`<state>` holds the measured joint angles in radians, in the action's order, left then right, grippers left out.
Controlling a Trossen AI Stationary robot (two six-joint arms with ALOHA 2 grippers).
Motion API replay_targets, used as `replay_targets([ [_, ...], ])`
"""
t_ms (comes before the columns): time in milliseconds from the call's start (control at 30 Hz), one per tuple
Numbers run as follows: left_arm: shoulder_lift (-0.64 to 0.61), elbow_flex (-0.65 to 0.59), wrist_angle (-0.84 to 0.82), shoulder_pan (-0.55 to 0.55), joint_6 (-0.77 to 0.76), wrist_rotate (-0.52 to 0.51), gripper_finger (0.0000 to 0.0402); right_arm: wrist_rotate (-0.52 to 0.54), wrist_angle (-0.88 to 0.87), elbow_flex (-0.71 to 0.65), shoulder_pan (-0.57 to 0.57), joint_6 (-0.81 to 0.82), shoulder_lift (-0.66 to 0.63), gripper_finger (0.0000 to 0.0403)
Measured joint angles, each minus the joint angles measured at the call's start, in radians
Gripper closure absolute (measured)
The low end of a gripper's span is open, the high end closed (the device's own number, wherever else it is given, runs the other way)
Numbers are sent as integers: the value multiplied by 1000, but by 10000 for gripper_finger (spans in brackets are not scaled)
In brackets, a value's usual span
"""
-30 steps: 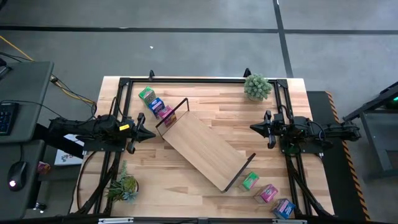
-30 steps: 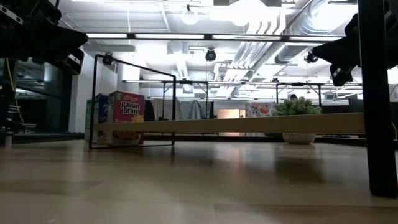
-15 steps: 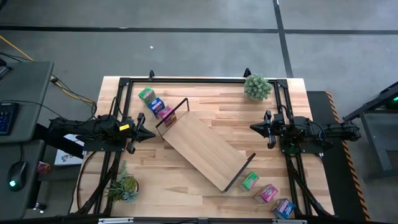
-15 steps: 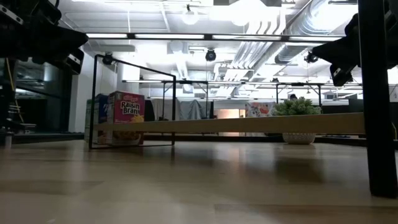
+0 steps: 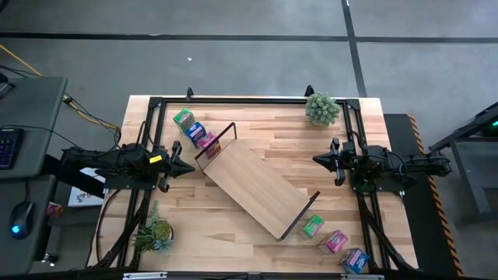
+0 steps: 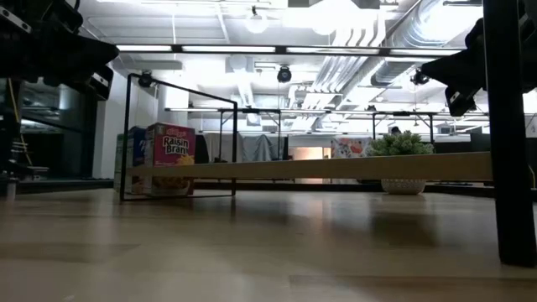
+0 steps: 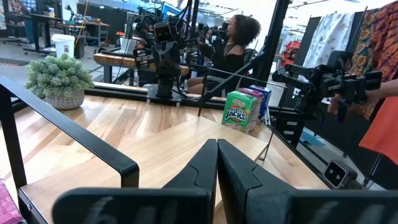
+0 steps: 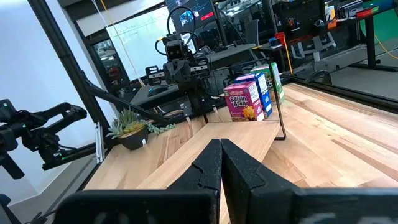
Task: Stack cereal on shelf
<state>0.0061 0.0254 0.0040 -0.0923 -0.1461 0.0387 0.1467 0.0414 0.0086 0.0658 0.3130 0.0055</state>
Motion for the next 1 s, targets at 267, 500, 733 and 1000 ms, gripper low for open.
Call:
replay_targets([
  [267, 0, 0, 0, 0, 0, 0, 398, 70, 176, 0, 0, 139, 0, 402],
  [500, 0, 0, 0, 0, 0, 0, 398, 317, 653, 6, 0, 362, 9, 402],
  [733, 0, 0, 0, 0, 0, 0, 398, 306, 742, 184, 0, 336, 165, 389],
  [1000, 0, 0, 0, 0, 0, 0, 398, 68, -122, 751, 0, 322, 423, 255],
])
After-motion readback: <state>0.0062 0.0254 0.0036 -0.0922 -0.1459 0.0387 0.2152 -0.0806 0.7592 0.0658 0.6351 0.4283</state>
